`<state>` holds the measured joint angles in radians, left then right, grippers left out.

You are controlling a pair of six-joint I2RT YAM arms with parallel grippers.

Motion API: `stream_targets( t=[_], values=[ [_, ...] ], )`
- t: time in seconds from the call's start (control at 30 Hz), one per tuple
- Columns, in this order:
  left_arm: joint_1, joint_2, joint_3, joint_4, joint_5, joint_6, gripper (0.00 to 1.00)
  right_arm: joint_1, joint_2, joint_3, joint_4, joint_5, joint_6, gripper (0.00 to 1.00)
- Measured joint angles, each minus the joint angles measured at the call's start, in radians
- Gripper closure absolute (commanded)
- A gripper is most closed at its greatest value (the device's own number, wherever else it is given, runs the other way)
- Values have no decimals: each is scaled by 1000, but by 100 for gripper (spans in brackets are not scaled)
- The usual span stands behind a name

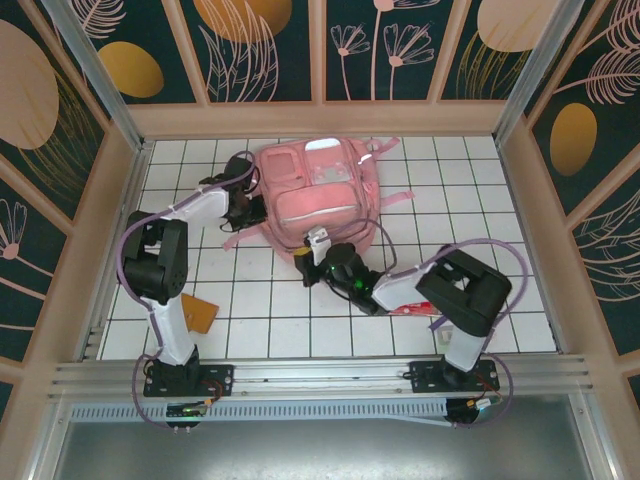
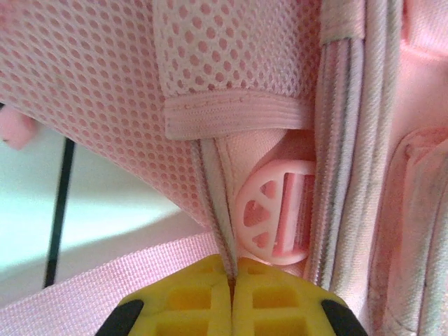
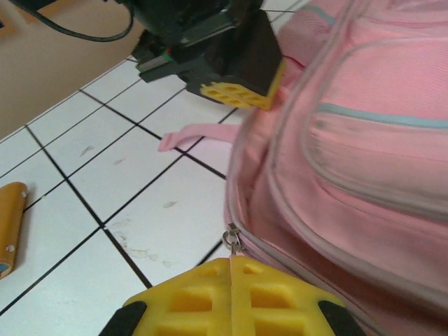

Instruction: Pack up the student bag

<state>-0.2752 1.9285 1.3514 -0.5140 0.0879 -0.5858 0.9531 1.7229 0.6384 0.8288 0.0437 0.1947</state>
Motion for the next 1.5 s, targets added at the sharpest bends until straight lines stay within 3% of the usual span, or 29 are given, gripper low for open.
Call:
stream_targets(
  t=[0.33,0.4,0.53,0.63,0.73,0.8,0.93,1.1,1.37,1.5],
  values=[
    [76,163,238,-74,-9,194,100,-143,-206,-124,-250,19,29,100],
    [94,215,317,-88,-18,231,83,-176,-233,-151,-284,18,28,100],
    [125,296,468,-114,-27,266,60,-209,-244,-162,-340,-21,20,100],
    [136,290,494,-132,-8,260,52,-207,-242,-138,-368,-92,19,97],
    [134,216,407,-133,35,219,48,-208,-232,-68,-414,-160,22,65],
    [130,125,284,-128,85,175,46,-212,-203,35,-490,-216,21,59],
    [116,-60,52,-124,163,66,42,-215,-78,346,-683,-283,45,53],
    [78,-163,-90,-70,212,-75,37,-225,115,687,-928,-308,137,52],
    [37,-158,-150,51,240,-238,36,-232,316,874,-1169,-307,257,52],
    [20,-149,-191,105,237,-287,43,-232,361,935,-1221,-315,265,54]
  ],
)
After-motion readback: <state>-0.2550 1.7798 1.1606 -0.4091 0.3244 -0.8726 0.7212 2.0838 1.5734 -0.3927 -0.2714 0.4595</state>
